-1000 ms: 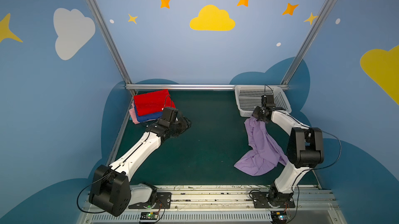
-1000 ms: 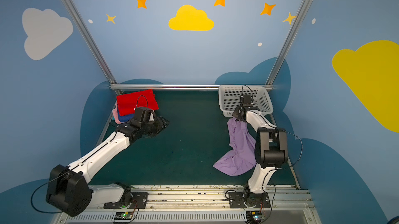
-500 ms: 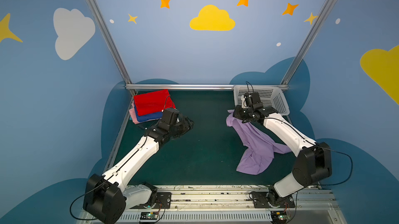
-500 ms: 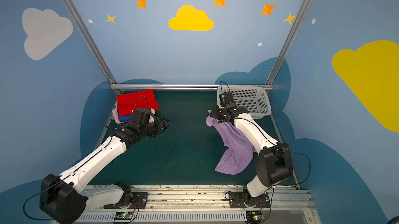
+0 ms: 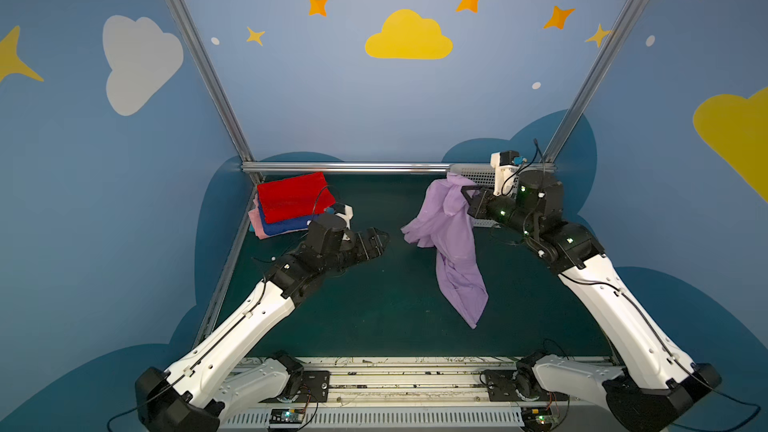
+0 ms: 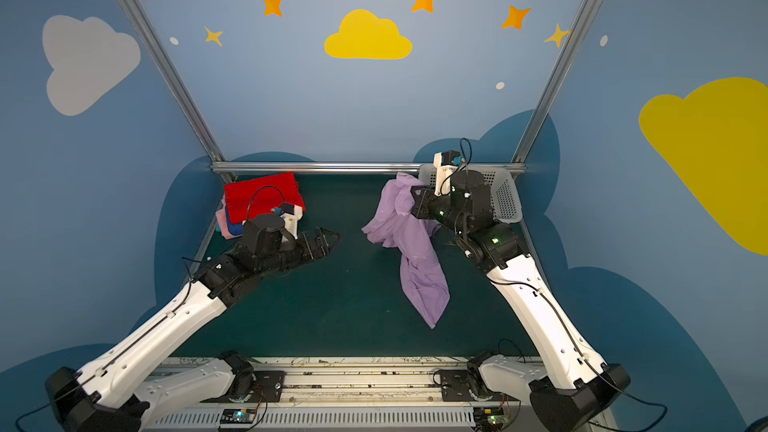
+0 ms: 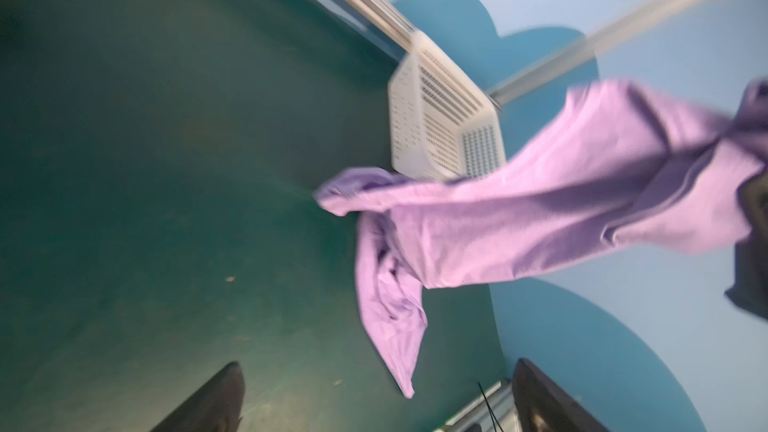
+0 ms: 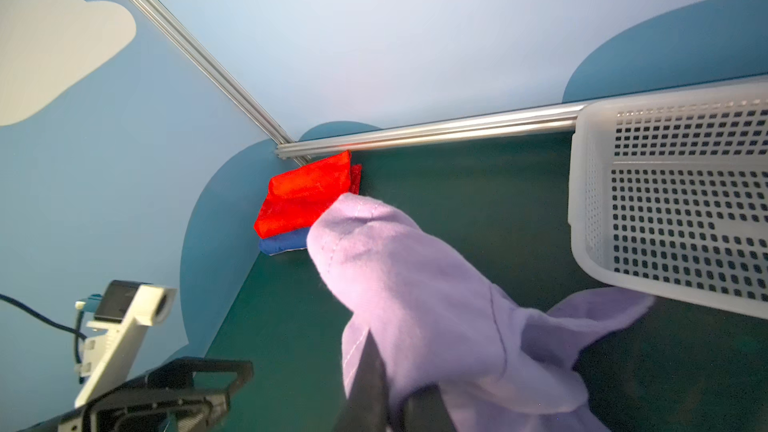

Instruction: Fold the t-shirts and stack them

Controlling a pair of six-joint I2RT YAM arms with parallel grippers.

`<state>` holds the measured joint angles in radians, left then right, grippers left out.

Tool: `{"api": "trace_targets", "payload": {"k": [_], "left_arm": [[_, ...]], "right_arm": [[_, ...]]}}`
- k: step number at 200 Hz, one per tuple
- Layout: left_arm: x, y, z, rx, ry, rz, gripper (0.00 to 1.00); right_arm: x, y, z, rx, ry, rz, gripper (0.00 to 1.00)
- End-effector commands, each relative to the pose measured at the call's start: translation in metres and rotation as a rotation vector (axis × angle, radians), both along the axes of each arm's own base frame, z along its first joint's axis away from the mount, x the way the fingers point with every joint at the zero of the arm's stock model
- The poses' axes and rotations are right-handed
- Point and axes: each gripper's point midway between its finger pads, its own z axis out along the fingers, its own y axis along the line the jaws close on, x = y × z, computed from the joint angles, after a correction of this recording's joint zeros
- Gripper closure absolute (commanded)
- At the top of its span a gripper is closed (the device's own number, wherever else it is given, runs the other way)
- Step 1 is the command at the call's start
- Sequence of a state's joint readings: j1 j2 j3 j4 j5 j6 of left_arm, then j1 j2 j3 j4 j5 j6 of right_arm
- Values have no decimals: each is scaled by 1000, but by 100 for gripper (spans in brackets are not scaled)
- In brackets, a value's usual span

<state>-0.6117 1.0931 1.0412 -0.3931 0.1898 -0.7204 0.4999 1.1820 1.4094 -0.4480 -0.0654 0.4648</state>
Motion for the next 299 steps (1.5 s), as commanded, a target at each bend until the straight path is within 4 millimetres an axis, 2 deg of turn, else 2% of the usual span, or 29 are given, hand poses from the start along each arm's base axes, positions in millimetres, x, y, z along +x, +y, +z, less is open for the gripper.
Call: {"api": "trace_targets", "payload": {"k": [1,10,26,43,58,84,108,124,143,157,178,206,231,259,278,299], "left_arm": [[13,-19,14,51,-74,-58,0],[22,-27,22,46,-94,-67,0],[37,-43,49,3,-147,-89,0],[43,-67,82,-79,-199,-173,0],[47,-85,102,-121,-232,-245,6],[46,-113,112,-179,-227,-378,9],[39,-128,115,-275,-205,-457,21],[35,-128,115,-314,-202,-460,27],[30,-121,107,-315,-205,-445,27],[27,-114,101,-285,-216,-421,22],[30,-100,96,-205,-244,-374,11],[39,-91,102,-162,-301,-336,7],[42,-90,118,-165,-351,-356,6],[36,-100,131,-199,-377,-434,9],[30,-106,126,-224,-358,-479,15],[25,-106,116,-238,-338,-495,17]], "right_arm": [[-11,-1,5,-15,24,33,100],[-15,0,4,-4,35,50,100],[-22,3,1,16,53,79,100],[-30,8,0,40,57,122,100],[-37,17,3,76,75,195,100],[-51,34,10,152,131,341,100],[-56,35,16,196,155,383,100],[-55,30,19,231,169,383,100],[-54,27,24,287,184,402,100],[-54,26,27,331,202,423,100],[-55,26,32,384,225,458,100],[-62,29,39,413,244,509,100],[-71,31,46,428,254,547,100],[-77,31,53,450,256,571,100],[-77,31,56,465,257,577,100],[-75,31,58,481,263,579,100]]}}
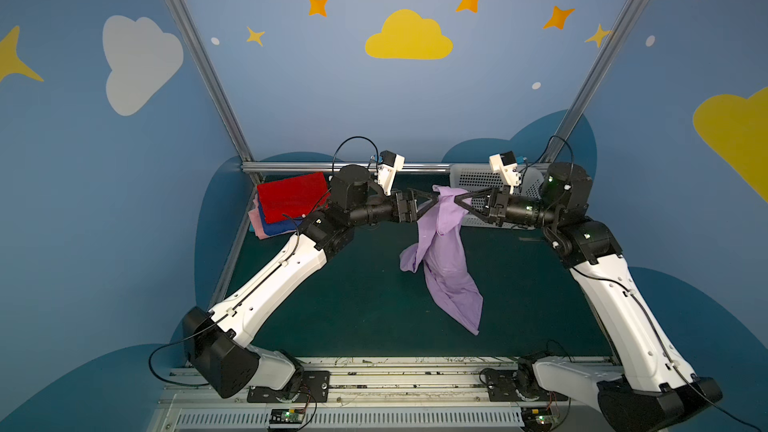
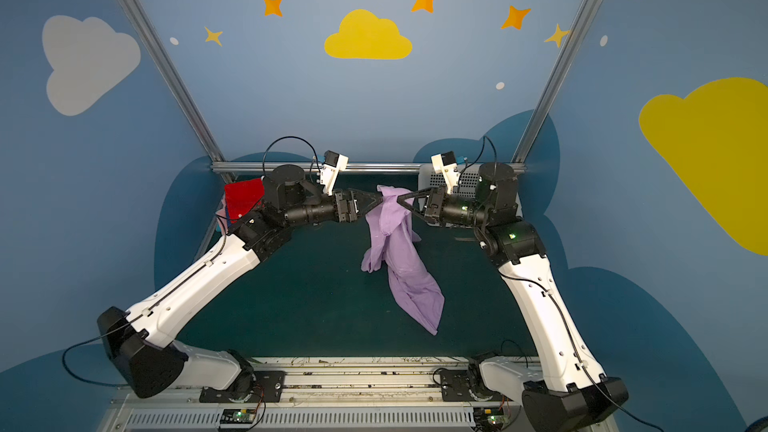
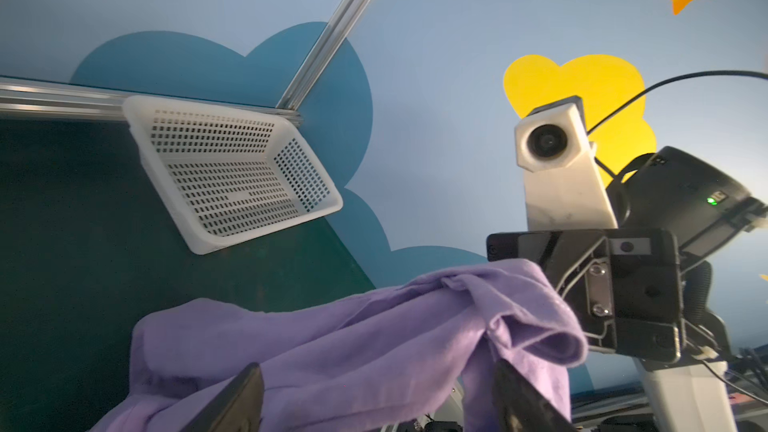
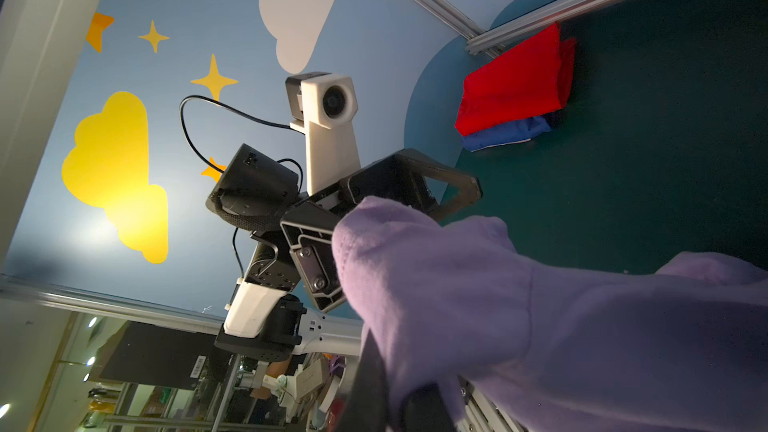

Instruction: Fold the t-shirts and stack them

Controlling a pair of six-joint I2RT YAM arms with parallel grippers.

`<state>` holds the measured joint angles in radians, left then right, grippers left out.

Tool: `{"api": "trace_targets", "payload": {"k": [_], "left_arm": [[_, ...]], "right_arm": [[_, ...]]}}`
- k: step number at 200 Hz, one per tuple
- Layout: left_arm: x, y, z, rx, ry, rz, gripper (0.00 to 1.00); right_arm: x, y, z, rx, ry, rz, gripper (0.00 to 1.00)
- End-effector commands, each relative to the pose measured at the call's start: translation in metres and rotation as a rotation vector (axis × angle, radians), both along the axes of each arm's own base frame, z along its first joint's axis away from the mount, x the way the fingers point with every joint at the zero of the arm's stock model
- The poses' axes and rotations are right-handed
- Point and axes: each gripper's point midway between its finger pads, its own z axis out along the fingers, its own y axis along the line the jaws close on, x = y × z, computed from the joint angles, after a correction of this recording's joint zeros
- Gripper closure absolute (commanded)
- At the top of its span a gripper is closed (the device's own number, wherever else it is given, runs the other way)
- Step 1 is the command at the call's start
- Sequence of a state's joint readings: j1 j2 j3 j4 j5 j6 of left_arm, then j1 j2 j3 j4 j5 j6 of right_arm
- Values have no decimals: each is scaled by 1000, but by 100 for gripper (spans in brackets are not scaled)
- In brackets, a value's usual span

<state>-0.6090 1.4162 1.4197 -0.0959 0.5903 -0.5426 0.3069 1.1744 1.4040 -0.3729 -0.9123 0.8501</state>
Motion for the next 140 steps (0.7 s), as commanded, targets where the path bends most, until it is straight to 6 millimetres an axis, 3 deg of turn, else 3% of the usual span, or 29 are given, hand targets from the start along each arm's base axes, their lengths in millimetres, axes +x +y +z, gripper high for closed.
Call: {"api": "trace_targets", "payload": {"k": [1,39,53,73,89,103,125,140], "left_arm": [[-9,-5,-9,-8,3,-65,17],[-23,-4,-14,-22,5,-113,17],[-23,-4,-17,-13,0,-113,22],[-17,-6,-13,-7,-12,-108,43],[-8,-7,-7,6,-6,-82,45],[-7,-11,4,14,-7,-119,61],[0,-14,7,44,23,-119,95],[4,-10,6,65,21,-87,96]], "right_arm": [[-7,0,24,50,-61,30,100],[-1,0,27,94,-19,49,100],[-1,1,30,106,-15,55,100],[-1,1,31,111,-11,56,100],[-3,1,30,111,-8,61,100],[-5,1,28,110,-7,62,100],[-6,0,20,96,0,59,100],[-7,-2,14,72,1,45,100]]}}
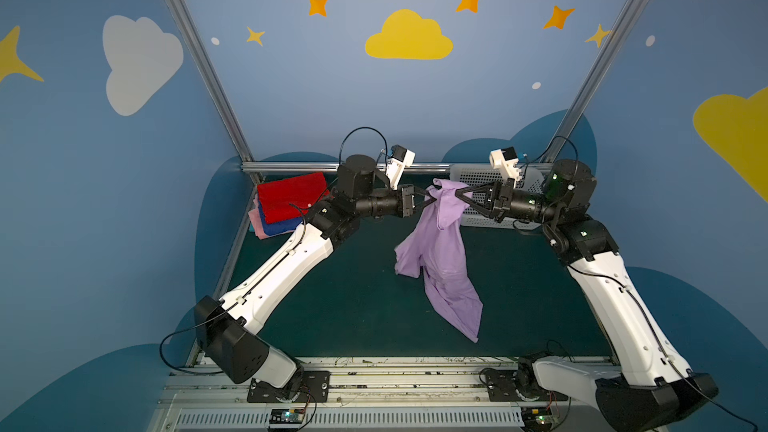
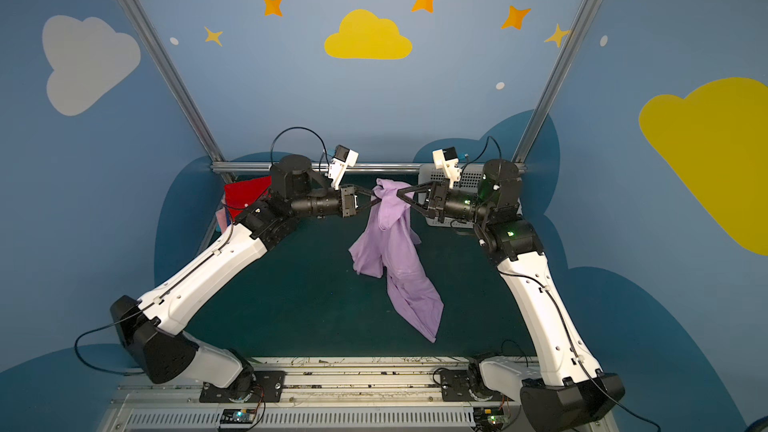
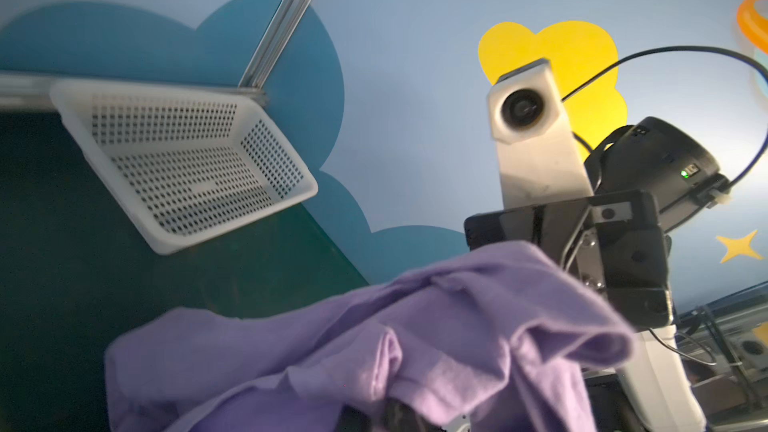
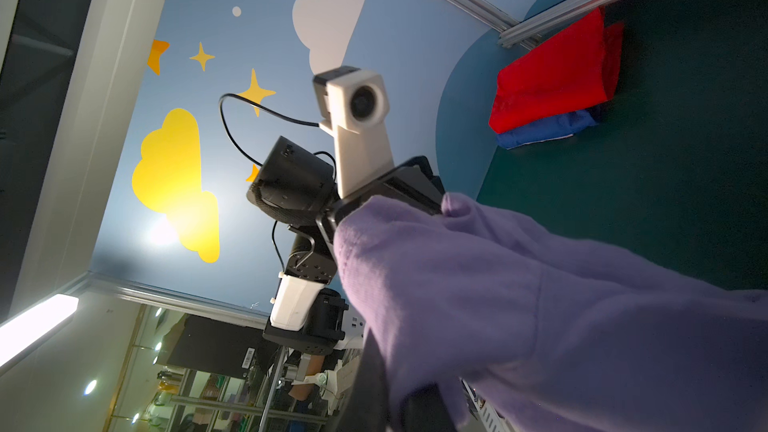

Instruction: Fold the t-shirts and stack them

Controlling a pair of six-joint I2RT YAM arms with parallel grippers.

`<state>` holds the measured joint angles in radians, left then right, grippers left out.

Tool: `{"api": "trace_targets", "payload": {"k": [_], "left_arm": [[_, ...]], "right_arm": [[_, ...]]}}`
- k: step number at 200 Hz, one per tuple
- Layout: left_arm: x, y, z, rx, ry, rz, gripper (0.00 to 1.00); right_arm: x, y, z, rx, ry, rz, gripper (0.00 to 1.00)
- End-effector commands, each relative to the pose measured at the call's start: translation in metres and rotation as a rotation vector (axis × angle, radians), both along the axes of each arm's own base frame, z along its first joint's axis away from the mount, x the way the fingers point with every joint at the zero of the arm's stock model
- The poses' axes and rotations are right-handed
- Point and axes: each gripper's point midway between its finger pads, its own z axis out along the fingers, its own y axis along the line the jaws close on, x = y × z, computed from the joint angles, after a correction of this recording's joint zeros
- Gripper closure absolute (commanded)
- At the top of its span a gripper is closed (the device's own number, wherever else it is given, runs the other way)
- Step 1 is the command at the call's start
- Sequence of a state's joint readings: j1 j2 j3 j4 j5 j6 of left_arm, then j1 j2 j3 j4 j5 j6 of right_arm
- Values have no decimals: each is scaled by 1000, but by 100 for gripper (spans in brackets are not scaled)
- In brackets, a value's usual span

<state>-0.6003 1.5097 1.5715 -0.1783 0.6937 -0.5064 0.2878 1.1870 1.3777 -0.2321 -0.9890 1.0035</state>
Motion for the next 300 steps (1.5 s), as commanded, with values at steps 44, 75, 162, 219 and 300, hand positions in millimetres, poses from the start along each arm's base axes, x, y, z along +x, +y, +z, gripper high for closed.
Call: {"api": "trace_targets", "payload": {"k": [44,75,162,219,300], "left_arm": [[15,59,1,150,-37,260,96],[23,100,10,198,-48,403,96],[6,103,-13,234,31,374,96],[-14,121,-11,262,35,409,96],[-29,136,-24,284,59,441,96]], "right_arm": [[7,-28,-30,-187,-70,-157,100],[20,-52,-66,-337,-50,-280,58],[10,-34,-149,-694,-194,-278,33],[10,49,-155,-702,-430,-129,20],[29,114,-144,-421,-316,32,37]]}}
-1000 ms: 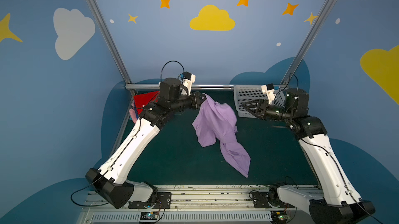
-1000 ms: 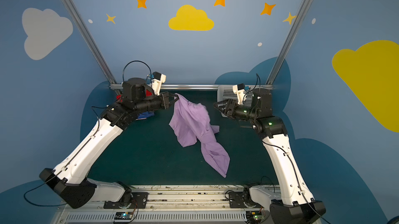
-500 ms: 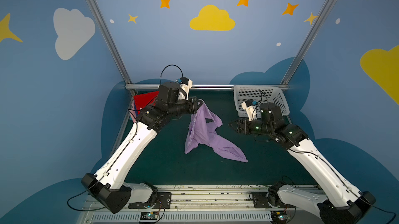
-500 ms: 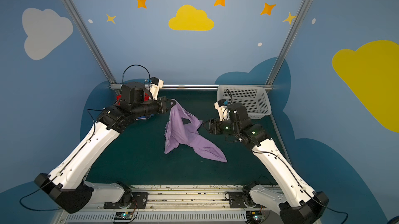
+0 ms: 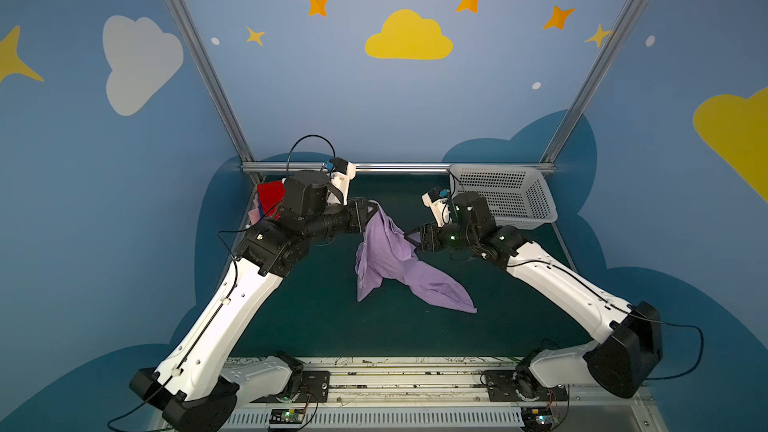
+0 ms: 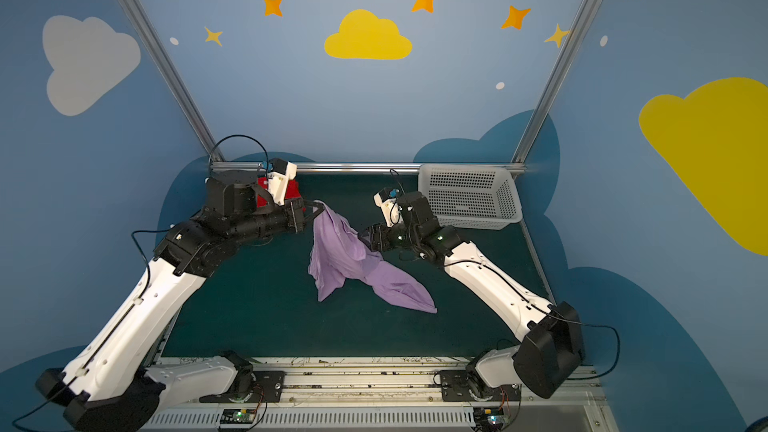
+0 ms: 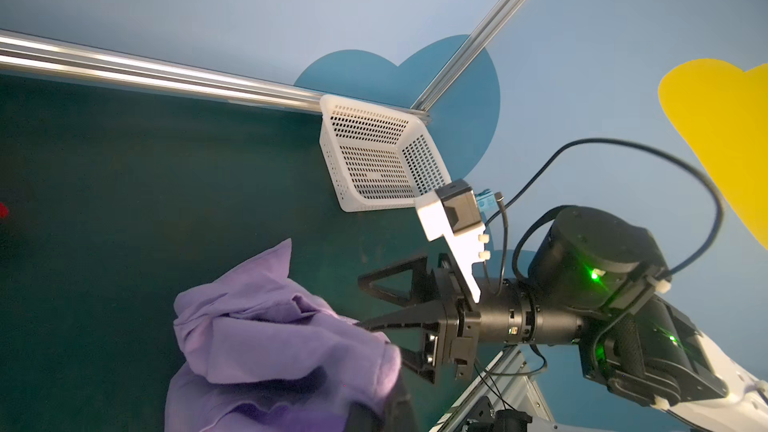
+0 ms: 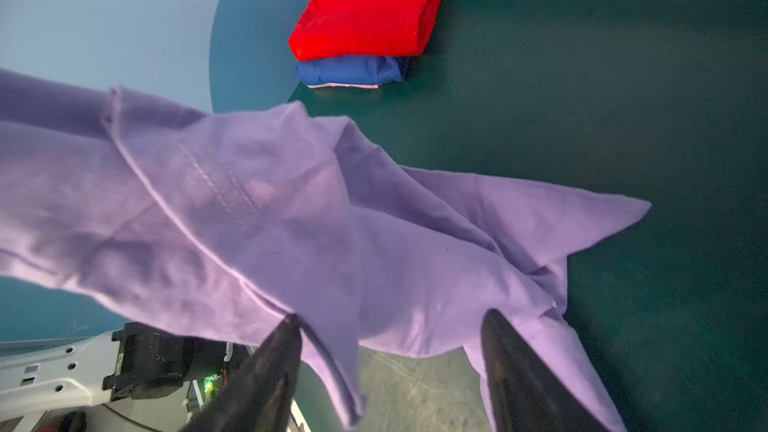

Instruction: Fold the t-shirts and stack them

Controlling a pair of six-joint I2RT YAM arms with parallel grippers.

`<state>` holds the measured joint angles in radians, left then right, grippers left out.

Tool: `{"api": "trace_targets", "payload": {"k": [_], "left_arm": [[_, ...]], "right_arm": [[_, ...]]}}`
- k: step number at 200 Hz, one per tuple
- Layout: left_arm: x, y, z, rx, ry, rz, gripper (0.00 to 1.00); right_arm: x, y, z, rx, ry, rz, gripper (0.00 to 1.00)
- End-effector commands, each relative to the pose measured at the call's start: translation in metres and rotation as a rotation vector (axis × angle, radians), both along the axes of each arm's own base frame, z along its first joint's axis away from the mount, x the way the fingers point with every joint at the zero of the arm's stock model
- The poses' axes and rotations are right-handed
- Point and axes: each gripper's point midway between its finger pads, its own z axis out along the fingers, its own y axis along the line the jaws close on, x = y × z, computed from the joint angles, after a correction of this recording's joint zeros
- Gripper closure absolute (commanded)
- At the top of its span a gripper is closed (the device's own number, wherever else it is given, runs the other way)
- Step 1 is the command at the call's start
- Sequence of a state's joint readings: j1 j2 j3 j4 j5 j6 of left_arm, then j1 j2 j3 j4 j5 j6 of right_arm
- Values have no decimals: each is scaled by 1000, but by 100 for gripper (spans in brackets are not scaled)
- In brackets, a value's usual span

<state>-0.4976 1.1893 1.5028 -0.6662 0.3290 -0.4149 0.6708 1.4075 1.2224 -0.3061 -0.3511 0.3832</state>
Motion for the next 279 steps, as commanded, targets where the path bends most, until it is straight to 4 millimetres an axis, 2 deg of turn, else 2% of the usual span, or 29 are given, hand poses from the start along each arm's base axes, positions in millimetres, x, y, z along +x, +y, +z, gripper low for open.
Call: {"api": "trace_targets", "payload": {"k": [1,36,65,76,80,85,92,116,121,135,163,182,192,206,226,259,279], "left_arm": [[-2,5,-4,21,-1,17,96],[4,6,-11,32,17,36,96],[7,6,-11,35,18,35,96],[7,6,-11,34,15,34,96],[7,6,-10,35,14,35,96],[7,7,-10,36,12,36,96],[6,9,-11,42,11,39,96],[6,26,-17,93,14,107,96],[9,36,-18,119,8,156,96],[13,55,-22,159,4,233,96],[21,90,-27,196,0,362,96],[28,94,-31,215,12,373,96],[34,90,-35,216,21,359,96],[43,82,-43,213,42,336,96],[56,73,-58,206,89,317,96],[65,62,-82,182,153,299,96],[62,63,-89,183,169,302,96]], "right_arm": [[-6,30,37,156,-5,105,37],[-25,62,25,182,71,183,38],[-24,68,9,166,135,167,46],[-19,65,3,149,146,140,58],[-17,63,2,148,152,127,66],[-13,60,1,150,161,110,83],[-8,54,1,157,173,85,100],[6,28,12,182,180,19,100],[8,21,14,180,178,3,100],[16,-6,25,184,164,-62,100],[32,-75,48,207,146,-237,100],[35,-112,67,240,117,-356,100],[33,-120,82,275,95,-377,100],[27,-116,102,333,80,-359,100],[13,-92,117,392,84,-290,100],[-7,-49,111,395,126,-203,100],[-5,-46,106,394,144,-208,100]]}}
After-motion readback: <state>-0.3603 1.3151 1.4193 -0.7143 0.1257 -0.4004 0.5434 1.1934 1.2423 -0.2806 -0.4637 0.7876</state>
